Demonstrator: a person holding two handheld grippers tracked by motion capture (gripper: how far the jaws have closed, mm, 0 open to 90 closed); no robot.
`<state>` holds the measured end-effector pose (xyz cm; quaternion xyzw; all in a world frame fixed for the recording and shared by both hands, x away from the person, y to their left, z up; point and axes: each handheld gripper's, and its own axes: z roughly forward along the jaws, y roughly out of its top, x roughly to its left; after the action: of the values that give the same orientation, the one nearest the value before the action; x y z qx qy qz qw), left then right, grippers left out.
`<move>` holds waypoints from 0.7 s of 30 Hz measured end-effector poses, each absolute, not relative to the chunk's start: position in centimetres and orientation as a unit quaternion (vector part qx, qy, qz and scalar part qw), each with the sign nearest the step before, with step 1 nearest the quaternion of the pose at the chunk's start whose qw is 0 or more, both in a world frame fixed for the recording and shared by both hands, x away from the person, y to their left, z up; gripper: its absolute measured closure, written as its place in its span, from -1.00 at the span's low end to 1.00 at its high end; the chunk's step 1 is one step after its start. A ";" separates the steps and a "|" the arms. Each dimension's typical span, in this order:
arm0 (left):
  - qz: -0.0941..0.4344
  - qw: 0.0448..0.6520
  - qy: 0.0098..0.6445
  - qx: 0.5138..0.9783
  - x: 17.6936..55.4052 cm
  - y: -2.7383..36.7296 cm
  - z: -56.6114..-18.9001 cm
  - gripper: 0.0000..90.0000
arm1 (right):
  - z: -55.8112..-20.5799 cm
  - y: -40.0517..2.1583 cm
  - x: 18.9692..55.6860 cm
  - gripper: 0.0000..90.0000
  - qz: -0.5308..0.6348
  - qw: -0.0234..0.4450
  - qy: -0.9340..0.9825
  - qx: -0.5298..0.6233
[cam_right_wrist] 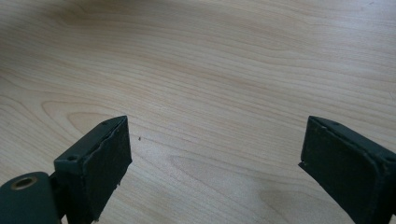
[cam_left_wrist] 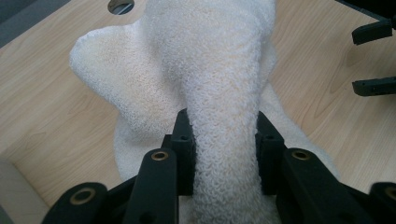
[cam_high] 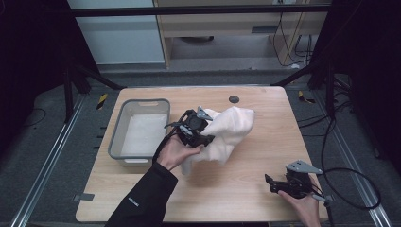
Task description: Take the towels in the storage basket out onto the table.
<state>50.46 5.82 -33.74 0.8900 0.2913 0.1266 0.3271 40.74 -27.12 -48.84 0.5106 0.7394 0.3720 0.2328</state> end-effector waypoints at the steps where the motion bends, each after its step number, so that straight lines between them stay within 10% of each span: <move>1: 0.127 0.328 0.291 0.890 50.5 5.7 -33.9 0.50 | -48.8 -27.1 40.7 -0.81 0.372 0.233 0.739 0.511; 21: 0.111 0.311 0.286 0.899 51.1 3.5 -37.7 0.49 | -48.9 -27.2 40.8 -0.81 0.373 0.228 0.739 0.512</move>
<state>51.11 3.49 -37.73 0.8994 0.2862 0.1107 0.3114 40.77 -27.15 -48.87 0.5119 0.7393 0.3731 0.2284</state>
